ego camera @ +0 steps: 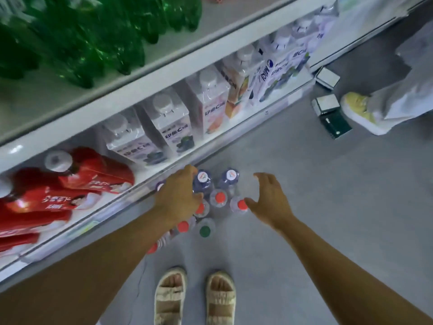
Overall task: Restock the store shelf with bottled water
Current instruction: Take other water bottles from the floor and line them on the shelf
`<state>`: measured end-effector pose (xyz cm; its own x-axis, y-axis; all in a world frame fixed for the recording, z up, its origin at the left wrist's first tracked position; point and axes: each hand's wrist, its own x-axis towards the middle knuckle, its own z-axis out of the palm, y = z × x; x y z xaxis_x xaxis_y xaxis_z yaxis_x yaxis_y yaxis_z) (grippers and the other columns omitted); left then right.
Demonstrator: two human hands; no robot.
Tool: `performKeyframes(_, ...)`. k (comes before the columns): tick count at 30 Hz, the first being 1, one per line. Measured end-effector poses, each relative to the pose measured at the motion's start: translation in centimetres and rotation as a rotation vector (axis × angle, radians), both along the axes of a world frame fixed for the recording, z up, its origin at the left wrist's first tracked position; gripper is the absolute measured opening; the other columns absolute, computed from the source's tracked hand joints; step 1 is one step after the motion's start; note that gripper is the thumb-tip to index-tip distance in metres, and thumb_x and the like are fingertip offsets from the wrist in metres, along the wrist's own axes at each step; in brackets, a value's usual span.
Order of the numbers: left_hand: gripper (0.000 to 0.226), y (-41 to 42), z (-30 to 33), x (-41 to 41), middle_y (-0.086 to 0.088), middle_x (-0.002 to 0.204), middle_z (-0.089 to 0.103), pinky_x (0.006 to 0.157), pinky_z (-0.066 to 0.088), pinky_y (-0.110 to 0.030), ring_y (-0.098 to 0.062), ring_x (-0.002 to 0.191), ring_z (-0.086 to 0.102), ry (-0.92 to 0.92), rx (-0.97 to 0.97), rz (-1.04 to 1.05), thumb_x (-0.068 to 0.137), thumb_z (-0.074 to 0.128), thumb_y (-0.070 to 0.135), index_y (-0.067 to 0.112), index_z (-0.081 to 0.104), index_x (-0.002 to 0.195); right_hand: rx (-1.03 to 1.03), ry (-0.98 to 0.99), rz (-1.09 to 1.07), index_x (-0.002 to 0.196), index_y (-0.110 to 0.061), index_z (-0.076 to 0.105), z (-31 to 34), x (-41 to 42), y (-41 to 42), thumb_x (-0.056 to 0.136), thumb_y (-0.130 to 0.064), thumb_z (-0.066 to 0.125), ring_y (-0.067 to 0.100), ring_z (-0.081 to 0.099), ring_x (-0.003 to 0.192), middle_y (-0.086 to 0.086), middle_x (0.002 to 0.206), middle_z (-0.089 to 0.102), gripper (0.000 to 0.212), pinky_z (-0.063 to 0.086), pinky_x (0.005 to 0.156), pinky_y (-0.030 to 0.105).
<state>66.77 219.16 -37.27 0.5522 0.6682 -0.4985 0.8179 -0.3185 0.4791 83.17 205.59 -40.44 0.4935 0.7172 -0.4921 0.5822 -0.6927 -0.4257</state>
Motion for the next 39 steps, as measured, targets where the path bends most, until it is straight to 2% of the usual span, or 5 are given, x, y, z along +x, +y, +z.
performKeyframes(11,0.060,1.2,-13.3,2.1,-0.008,0.126,0.056,0.097,0.041,-0.040,-0.029,0.118,0.048,-0.004,0.179,-0.142,0.075,0.073,0.025,0.015,0.047,0.129,0.032,0.097,0.016,0.144,-0.013,0.031,-14.0,2.7,4.3,0.077,-0.023,0.077,0.027,0.038,0.132,0.010,0.147,0.037,0.082,0.028,0.106,0.029)
performKeyframes(16,0.064,1.5,-15.6,2.8,-0.004,0.132,0.051,0.101,0.033,-0.036,-0.025,0.124,0.043,-0.022,0.222,-0.175,0.078,0.072,0.028,0.017,0.044,0.133,0.054,0.130,0.035,0.135,-0.013,0.043,-17.9,2.9,5.2,0.067,-0.024,0.085,0.027,0.050,0.120,0.008,0.133,0.052,0.081,0.035,0.094,0.026)
performKeyframes(21,0.063,1.9,-16.3,3.4,-0.001,0.133,0.050,0.102,0.033,-0.035,-0.022,0.125,0.042,-0.075,0.227,-0.152,0.078,0.072,0.027,0.019,0.044,0.134,0.162,0.091,-0.055,0.107,-0.019,0.055,-19.9,3.0,5.4,0.064,-0.033,0.084,0.015,0.057,0.085,-0.006,0.099,0.063,0.054,0.034,0.064,0.013)
performKeyframes(34,0.062,2.1,-8.5,5.0,-0.005,0.133,0.050,0.101,0.038,-0.036,-0.024,0.125,0.043,-0.194,0.128,-0.129,0.077,0.072,0.023,0.015,0.044,0.132,0.368,0.217,-0.516,0.110,-0.015,0.062,-9.4,7.3,4.5,0.068,-0.024,0.080,0.020,0.061,0.091,0.001,0.102,0.067,0.046,0.045,0.068,0.019)
performKeyframes(39,0.065,0.9,0.4,6.8,-0.004,0.134,0.047,0.101,0.037,-0.036,-0.023,0.125,0.042,-0.216,0.048,-0.148,0.078,0.072,0.026,0.017,0.039,0.134,0.444,0.262,-0.567,0.107,-0.019,0.063,1.9,8.7,4.3,0.054,-0.050,0.075,0.028,0.065,0.090,0.005,0.099,0.069,0.063,0.056,0.079,0.044)
